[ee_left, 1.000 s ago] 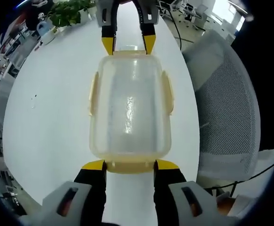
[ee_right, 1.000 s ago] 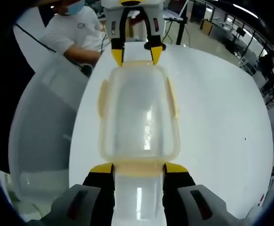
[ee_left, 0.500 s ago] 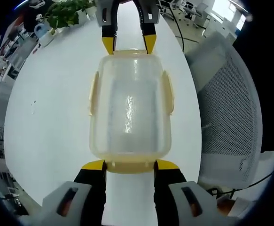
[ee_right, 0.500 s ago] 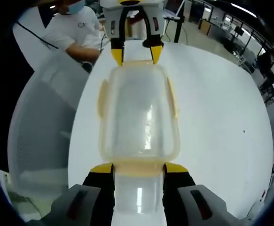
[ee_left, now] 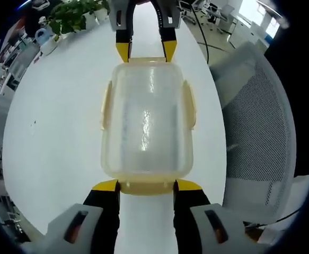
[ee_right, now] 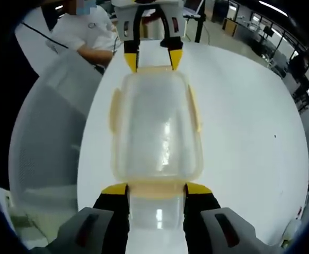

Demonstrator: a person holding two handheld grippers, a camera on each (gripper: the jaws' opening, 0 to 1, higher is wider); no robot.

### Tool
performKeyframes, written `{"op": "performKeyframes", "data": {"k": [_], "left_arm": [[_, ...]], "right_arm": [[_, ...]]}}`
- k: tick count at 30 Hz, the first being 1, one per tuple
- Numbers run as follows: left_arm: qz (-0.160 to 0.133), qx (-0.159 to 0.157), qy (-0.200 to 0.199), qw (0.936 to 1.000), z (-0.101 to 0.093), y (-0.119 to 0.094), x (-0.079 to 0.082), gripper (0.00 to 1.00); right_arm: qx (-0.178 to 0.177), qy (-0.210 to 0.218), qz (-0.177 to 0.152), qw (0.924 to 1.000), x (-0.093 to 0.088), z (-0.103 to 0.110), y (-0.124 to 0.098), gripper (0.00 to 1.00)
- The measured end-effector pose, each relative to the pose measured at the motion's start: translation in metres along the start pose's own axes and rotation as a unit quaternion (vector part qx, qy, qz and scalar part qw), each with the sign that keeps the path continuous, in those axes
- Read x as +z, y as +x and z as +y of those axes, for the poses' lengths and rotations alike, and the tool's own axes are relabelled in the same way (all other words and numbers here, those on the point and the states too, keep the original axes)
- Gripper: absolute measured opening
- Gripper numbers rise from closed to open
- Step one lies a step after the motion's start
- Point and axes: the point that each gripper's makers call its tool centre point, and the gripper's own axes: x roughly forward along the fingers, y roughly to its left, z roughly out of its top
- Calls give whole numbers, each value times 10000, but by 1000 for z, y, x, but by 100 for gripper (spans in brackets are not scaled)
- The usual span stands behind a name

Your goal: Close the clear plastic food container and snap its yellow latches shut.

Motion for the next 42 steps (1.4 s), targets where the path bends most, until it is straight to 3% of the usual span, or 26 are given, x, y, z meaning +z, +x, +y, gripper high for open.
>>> {"op": "performKeyframes", "data": {"k": [10, 20, 42], "left_arm": [[94, -26, 44, 9999, 0, 9, 18, 38], [-82, -91, 97, 9999, -3, 15, 38, 38], [-201, -52, 81, 9998, -3, 25, 62, 38]], "right_arm": [[-23, 19, 93, 10000, -20, 1, -4, 38], [22, 160, 121, 9998, -42, 5, -7, 38], [-32, 173, 272, 9995, -67, 3, -14, 38]]}}
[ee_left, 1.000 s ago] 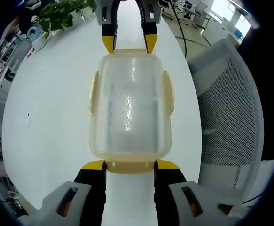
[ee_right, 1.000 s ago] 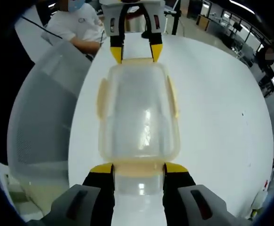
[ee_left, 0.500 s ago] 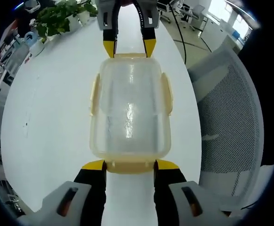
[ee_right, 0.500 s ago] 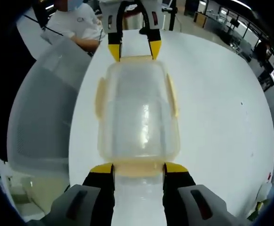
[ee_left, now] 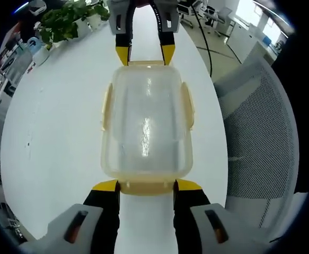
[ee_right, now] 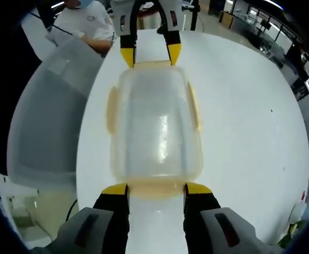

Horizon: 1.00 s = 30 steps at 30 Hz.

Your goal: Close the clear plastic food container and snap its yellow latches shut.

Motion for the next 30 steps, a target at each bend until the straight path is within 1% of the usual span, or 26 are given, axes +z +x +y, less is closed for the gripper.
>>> {"op": "performKeyframes", "data": {"k": [7, 19, 27, 30], "left_arm": [[-45, 4, -33, 10000, 0, 4, 8, 38], [-122, 36, -30, 9999, -2, 10, 20, 38], [-59, 56, 8, 10000, -2, 17, 32, 38], [-65, 54, -4, 10000, -2, 17, 33, 38]], "right_arm": [[26, -8, 124, 9999, -9, -2, -2, 38], [14, 18, 186, 9998, -21, 0, -6, 38], [3, 44, 310, 9995, -35, 1, -8, 38], [4, 60, 325, 9995, -36, 0, -8, 38]]}}
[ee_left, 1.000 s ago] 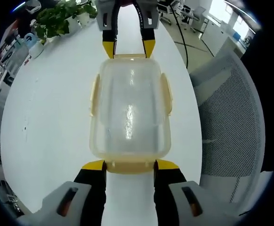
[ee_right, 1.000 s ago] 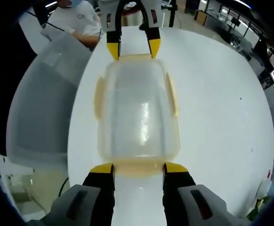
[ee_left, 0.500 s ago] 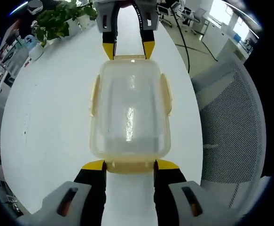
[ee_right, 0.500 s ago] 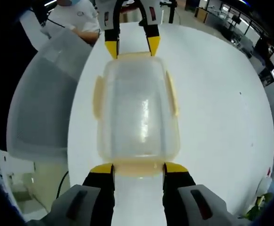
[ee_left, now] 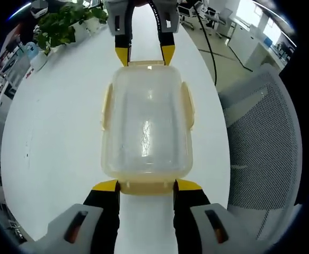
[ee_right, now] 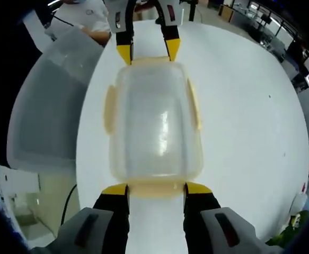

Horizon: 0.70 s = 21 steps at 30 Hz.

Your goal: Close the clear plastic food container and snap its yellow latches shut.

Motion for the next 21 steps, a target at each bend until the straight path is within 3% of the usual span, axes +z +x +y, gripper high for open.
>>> {"op": "performKeyframes", "data": {"k": [21], "left_arm": [[131, -74, -39, 9999, 0, 8, 6, 38]], "right_arm": [[43, 6, 18, 10000, -9, 0, 2, 38]]}}
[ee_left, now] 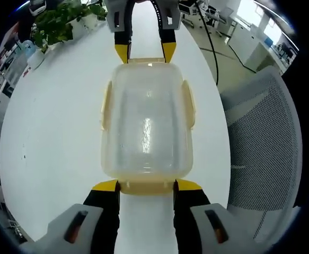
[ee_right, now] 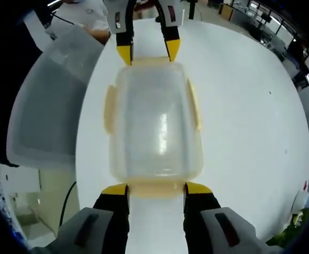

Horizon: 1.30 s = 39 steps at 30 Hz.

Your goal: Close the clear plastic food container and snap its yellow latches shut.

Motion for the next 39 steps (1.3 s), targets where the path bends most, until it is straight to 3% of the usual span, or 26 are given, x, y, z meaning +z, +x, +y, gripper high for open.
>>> {"op": "performKeyframes", "data": {"k": [23, 39], "left_arm": [[28, -6, 15, 10000, -1, 7, -1, 39], [33, -76, 43, 10000, -4, 8, -2, 39]], "right_arm": [[-69, -19, 78, 9999, -3, 2, 6, 38], [54, -159, -42, 9999, -3, 2, 6, 39]]}}
